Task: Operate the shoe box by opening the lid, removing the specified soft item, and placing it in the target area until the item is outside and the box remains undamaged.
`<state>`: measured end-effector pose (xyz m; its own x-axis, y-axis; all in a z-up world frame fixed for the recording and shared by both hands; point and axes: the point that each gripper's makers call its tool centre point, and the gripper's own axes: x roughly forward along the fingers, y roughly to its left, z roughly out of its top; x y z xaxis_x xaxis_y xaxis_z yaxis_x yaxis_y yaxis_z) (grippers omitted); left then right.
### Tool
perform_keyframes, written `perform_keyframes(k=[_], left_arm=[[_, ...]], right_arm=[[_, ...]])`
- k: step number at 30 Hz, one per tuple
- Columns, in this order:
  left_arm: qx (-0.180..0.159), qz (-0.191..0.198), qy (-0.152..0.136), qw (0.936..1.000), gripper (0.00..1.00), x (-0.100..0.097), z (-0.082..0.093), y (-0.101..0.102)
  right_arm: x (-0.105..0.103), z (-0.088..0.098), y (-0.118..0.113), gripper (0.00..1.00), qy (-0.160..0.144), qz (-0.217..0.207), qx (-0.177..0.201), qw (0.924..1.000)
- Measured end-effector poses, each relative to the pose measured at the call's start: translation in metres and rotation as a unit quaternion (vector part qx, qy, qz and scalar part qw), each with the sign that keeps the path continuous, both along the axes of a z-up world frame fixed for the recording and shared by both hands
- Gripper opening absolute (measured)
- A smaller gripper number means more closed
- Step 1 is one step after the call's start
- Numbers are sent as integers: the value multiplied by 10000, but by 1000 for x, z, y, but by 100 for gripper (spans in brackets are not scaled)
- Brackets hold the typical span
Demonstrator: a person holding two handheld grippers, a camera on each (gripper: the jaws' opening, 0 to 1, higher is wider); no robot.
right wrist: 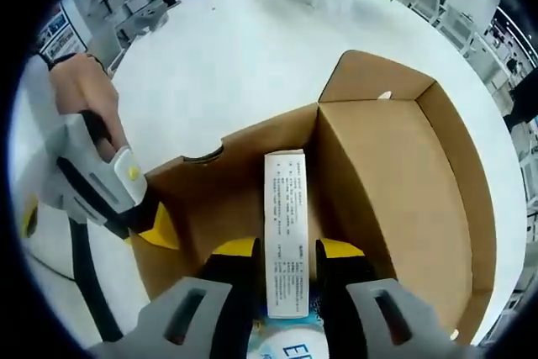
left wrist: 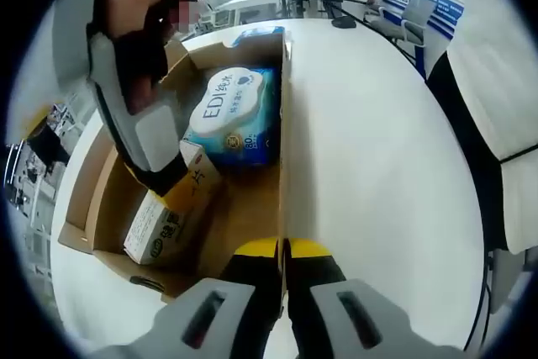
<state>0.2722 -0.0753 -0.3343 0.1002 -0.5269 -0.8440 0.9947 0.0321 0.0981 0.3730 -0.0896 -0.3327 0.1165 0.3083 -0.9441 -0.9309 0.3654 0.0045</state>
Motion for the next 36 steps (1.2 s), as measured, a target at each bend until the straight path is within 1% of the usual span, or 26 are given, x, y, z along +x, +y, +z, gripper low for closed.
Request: perform_keyframes(k=[6,8,10,12,14,16,17,18,20,22,24,26,28,29,30,33,36], left_arm=[[-4,-20,7,10000,0,0,0,0],[-4,-18,10,10000,0,0,0,0],[-6,-13,18,10000,0,0,0,0],[-2,-2,31,10000,0,0,0,0],[0,-2,26,10000,0,0,0,0],[-2,-1,26,10000,0,0,0,-1],[-1,-2,26,10000,0,0,0,-1],[-3,-1,25,10000,0,0,0,-1],[-2,4,25,10000,0,0,0,-1],[0,6,19,10000,0,1,0,-1],[-2,4,24,10000,0,1,0,-1],[-1,5,24,10000,0,1,0,-1],[-4,7,30,10000,0,1,0,-1],[-5,12,36,10000,0,1,0,-1],[-6,27,41,10000,0,1,0,-1],[0,41,42,10000,0,1,0,-1],[1,32,43,10000,0,1,0,0]], right_arm=[[1,-3,-1,23,-33,-82,-12,10000],[-2,-4,-1,19,5,-61,1,10000],[-1,-6,-1,19,-43,-43,-6,10000],[-3,-5,0,19,-13,-68,-6,10000],[-4,-5,-2,18,-98,127,-76,9998],[-5,-4,-3,18,-100,111,-110,9998],[-6,-4,-5,18,-46,12,-138,9999],[-5,0,-4,18,-10,-153,-12,9999],[-4,5,-4,18,-58,-97,33,9999],[-4,9,-5,18,-34,-118,86,9999],[0,15,-7,18,-110,-199,157,9996],[1,18,-7,18,-47,-393,235,9989],[0,22,-6,18,-1,-686,384,9969],[-2,25,-3,18,60,-845,605,9946],[-3,26,-3,18,59,-840,656,9943],[-2,28,-7,18,-131,-833,639,9944],[-4,32,-10,18,-140,-926,697,9932]])
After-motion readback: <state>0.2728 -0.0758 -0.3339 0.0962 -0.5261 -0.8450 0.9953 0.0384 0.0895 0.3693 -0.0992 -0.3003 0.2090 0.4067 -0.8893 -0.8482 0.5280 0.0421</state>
